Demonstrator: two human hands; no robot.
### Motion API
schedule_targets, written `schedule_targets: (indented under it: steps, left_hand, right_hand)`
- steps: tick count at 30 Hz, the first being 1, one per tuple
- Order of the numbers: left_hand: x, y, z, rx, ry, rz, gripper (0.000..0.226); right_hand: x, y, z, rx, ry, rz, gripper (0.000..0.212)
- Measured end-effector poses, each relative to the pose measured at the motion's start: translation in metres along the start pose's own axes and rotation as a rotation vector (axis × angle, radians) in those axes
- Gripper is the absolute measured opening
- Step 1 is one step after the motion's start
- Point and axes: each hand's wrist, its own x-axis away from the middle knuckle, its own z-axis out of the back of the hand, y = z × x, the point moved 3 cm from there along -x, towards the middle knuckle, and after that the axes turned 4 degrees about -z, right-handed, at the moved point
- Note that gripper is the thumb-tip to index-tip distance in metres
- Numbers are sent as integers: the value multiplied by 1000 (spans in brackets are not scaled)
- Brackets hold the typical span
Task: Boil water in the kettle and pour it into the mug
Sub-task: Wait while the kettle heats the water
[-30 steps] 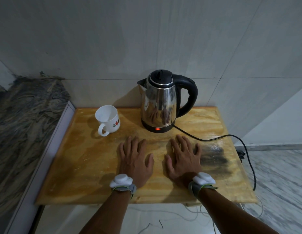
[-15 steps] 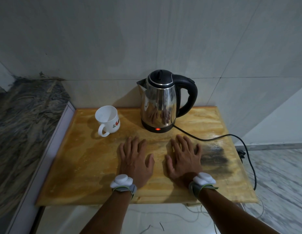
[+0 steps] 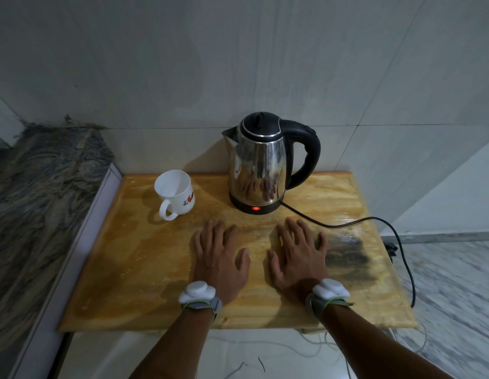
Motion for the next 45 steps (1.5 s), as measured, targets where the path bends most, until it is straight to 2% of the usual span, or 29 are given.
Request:
schedule_targets:
  steps: [45]
  left_hand:
    - [0, -1, -2, -6, 6, 2, 61]
  right_hand:
    - [0, -3, 5, -2, 24, -4, 68]
